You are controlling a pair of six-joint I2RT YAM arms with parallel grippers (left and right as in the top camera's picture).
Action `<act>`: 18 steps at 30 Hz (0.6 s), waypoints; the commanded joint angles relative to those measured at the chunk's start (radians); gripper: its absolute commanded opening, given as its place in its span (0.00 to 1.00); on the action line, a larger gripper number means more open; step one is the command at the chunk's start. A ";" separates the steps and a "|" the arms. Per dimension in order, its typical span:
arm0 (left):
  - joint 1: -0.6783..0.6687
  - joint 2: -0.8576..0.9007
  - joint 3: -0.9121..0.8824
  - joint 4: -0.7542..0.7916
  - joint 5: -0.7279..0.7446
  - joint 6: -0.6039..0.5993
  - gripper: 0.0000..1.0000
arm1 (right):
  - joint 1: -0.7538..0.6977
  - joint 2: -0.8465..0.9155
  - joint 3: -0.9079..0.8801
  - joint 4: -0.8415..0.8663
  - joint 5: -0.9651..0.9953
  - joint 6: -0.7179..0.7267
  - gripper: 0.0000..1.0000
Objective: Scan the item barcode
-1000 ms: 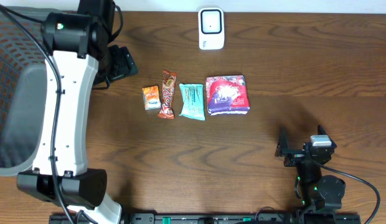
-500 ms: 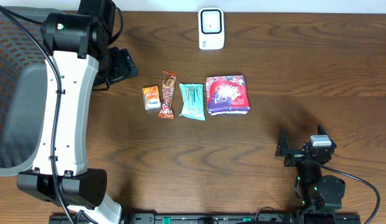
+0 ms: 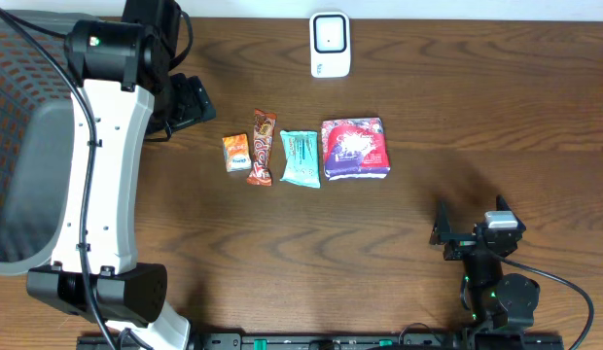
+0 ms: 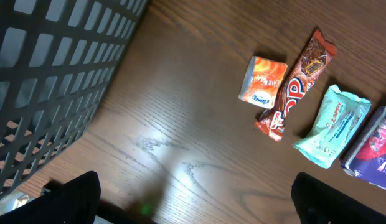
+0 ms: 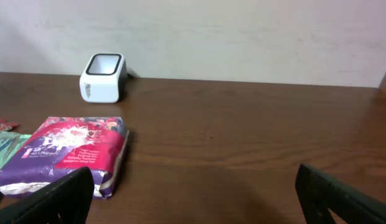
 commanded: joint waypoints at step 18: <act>0.000 -0.002 0.003 -0.053 -0.005 -0.016 0.98 | -0.003 -0.002 -0.002 0.002 -0.034 0.027 0.99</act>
